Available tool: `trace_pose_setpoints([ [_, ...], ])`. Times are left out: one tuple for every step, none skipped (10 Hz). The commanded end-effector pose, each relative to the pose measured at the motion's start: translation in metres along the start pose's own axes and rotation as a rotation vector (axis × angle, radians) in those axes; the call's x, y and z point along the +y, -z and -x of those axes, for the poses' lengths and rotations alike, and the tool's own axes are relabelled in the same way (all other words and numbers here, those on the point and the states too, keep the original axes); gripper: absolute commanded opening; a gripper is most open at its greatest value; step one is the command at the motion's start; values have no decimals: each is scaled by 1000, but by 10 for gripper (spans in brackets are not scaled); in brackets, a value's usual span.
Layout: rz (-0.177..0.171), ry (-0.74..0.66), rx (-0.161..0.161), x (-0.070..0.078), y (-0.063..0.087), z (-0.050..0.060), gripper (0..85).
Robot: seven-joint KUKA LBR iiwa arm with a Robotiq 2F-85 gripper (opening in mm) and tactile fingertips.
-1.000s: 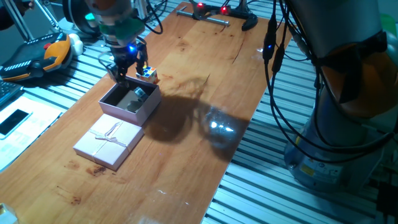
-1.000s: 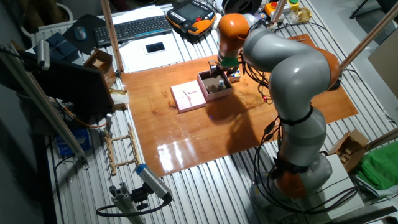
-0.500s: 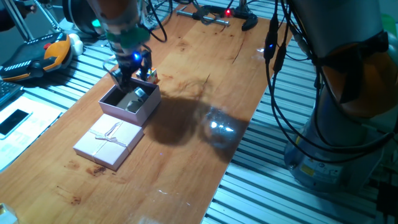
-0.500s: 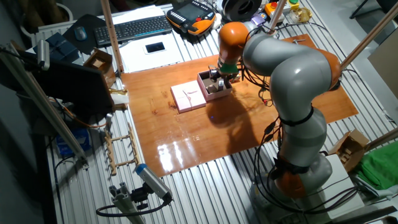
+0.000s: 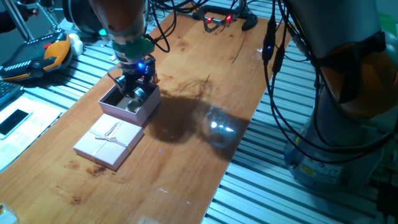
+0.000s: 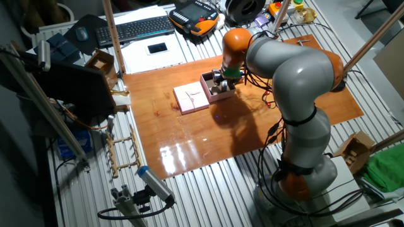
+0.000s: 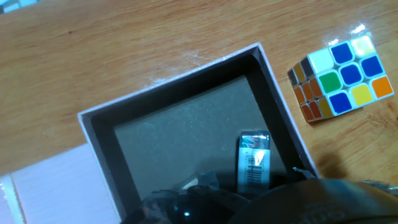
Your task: Take everything out of the gift box
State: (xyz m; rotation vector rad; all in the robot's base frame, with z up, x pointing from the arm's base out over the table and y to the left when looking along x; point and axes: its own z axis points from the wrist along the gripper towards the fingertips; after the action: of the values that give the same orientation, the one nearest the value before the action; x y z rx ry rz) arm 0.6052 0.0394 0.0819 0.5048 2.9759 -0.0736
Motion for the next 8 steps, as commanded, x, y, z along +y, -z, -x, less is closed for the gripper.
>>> trace_pose_setpoints([
  [-1,0,-1,0,-1,0,567],
  [-1,0,-1,-1,-2,0,553],
  [-1,-3,-1,-1,-3,0,547],
  [-2,-4,-3,-1,-4,1,543],
  [-2,-4,-3,-1,-5,1,540],
  [-2,-6,-4,-1,-6,1,533],
  [-1,-7,-6,0,-7,2,530],
  [-3,-10,-9,0,-8,2,530],
])
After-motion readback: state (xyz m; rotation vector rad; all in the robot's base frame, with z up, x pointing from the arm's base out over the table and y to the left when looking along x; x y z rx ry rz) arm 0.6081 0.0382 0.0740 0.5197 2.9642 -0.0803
